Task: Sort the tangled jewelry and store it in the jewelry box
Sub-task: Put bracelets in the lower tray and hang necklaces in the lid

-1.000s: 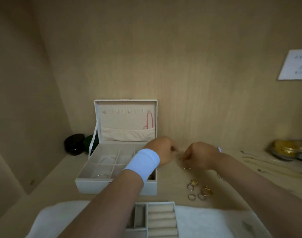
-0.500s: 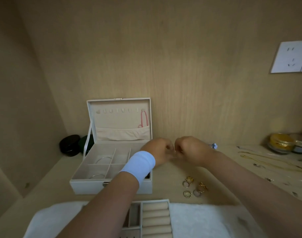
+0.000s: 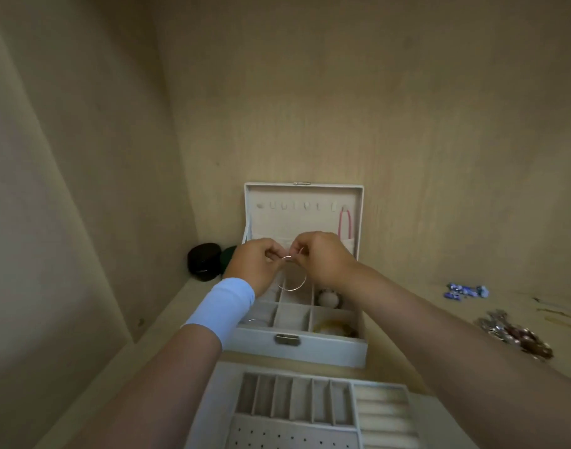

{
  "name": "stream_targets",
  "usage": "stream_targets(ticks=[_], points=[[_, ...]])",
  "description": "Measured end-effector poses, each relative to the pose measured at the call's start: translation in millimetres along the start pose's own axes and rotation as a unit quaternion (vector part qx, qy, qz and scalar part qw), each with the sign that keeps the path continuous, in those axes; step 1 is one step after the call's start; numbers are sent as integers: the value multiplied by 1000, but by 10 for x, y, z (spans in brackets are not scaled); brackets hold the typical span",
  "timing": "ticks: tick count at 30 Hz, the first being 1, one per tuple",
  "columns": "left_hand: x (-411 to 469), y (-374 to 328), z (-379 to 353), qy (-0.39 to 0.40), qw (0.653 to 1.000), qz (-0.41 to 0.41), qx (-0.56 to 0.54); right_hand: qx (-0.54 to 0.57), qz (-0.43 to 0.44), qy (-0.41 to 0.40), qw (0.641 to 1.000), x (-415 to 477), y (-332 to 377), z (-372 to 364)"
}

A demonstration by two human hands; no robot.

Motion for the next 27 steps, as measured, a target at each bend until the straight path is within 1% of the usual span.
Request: stream_targets(ticks=[2, 5, 8, 10, 13, 16, 18, 21, 24, 27], points=[[-2, 181, 70, 10, 998, 3, 66, -6, -4, 19, 1000, 66, 101, -209], [-50, 378, 155, 42, 986, -37, 158, -26, -31, 39, 998, 146, 146, -492], [-119, 492, 140, 101, 969, -62, 216, -59, -61, 60, 995, 162, 126, -682], [-144, 539, 105, 124, 960, -67, 243, -81, -72, 72, 991, 144, 108, -738], [-163, 598, 71, 141, 956, -46, 254, -108, -81, 92, 987, 86, 88, -783], [-211, 546, 89, 150, 951, -58, 264, -118, -83, 110, 983, 28, 84, -792], [-251, 518, 97, 156, 945, -73, 279, -111, -77, 119, 984, -13, 103, -745], [-318, 500, 114, 176, 935, -58, 303, -93, -53, 137, 985, -97, 154, -663], [-381, 455, 90, 218, 919, -29, 328, -121, -27, 151, 981, -187, 195, -616], [-474, 346, 79, 260, 901, -23, 347, -160, -13, 180, 970, -266, 197, -649]])
Point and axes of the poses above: each hand's wrist, its own x-axis towards the middle knuckle, its own z-axis out of the back of the hand, y = z × x, the point moved 5 cm from there along x, towards the middle knuckle, and after that the axes turned 9 degrees about -y, right-handed, at the moved point
